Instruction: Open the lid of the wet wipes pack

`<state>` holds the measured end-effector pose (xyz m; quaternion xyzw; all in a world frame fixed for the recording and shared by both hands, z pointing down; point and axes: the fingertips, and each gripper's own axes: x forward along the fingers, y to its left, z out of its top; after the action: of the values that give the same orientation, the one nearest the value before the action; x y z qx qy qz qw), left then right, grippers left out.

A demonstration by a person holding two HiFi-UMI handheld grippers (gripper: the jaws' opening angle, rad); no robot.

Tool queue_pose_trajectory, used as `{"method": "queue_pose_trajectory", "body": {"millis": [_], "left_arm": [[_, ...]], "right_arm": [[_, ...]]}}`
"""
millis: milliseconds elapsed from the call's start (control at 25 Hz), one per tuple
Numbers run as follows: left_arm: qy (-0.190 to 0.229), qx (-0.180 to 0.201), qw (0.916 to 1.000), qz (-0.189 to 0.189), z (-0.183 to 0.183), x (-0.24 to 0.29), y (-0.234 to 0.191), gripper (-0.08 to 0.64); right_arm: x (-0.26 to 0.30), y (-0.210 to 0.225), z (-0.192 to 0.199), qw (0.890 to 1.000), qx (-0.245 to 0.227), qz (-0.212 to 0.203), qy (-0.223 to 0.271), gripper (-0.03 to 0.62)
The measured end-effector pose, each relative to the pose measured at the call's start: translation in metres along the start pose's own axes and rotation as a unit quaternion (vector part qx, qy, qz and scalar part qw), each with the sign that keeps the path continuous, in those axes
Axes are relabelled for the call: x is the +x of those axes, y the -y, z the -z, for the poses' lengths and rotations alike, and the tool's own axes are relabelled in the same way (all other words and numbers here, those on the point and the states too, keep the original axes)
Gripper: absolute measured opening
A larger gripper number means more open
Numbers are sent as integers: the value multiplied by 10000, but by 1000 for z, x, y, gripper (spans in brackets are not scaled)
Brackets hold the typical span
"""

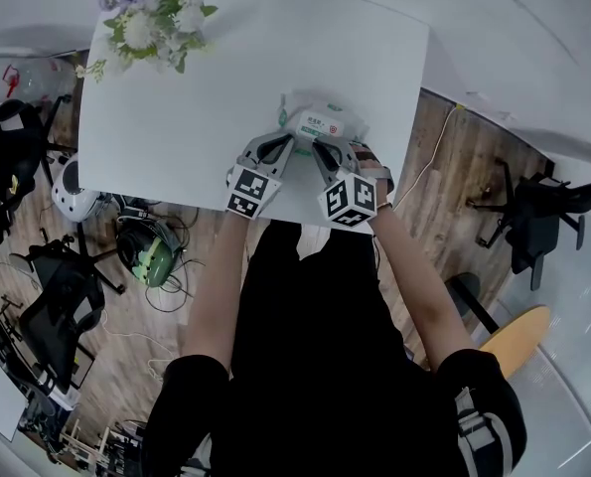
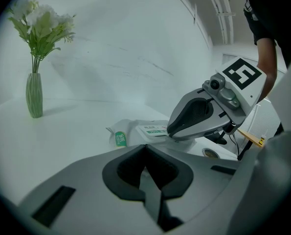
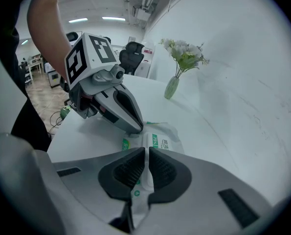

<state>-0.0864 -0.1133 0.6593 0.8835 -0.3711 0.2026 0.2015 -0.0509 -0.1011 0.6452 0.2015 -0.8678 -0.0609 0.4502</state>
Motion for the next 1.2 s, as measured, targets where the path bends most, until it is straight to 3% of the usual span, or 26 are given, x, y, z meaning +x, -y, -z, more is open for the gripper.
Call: {"method": "queue_pose_trajectory", "body": {"millis": [840, 1200], "left_arm": [[65, 48, 9999, -71, -1, -1, 1, 23], [59, 42, 9999, -81, -2, -2, 1, 23]], "right_arm": [[-12, 11, -8, 9997, -169, -142, 93, 41], [-20, 18, -12, 9992, -340, 18, 195, 38]]}}
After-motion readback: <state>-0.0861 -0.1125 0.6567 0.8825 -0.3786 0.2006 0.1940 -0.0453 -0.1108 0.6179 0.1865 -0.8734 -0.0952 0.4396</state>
